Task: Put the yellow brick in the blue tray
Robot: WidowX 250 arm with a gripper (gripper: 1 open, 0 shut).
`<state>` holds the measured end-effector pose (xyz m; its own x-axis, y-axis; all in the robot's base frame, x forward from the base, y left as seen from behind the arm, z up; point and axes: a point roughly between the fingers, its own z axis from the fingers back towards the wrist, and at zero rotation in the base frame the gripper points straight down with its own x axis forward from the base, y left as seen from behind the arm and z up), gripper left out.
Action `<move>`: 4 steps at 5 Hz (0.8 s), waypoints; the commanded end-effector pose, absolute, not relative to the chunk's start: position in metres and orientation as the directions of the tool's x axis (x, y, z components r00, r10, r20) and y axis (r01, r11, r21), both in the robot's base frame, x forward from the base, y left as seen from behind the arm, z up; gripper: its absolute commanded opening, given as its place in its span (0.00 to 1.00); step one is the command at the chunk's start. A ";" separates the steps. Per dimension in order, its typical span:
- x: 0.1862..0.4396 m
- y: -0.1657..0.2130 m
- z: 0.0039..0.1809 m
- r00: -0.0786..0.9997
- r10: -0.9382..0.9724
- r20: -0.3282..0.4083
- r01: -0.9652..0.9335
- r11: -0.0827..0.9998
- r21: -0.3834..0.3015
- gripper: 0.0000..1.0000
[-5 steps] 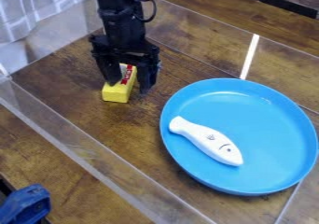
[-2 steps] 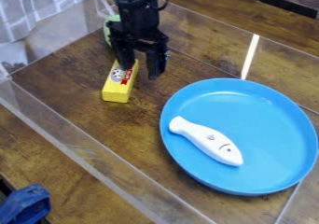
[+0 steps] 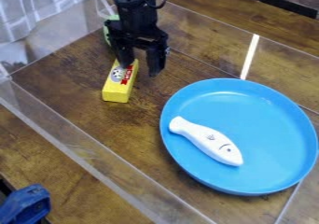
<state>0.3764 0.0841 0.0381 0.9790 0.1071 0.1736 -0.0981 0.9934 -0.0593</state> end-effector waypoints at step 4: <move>0.339 0.109 -0.031 0.998 -0.005 0.056 0.008 0.999 -0.050 1.00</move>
<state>0.3757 0.1006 0.0248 0.9743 -0.0471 0.2203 0.0474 0.9989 0.0037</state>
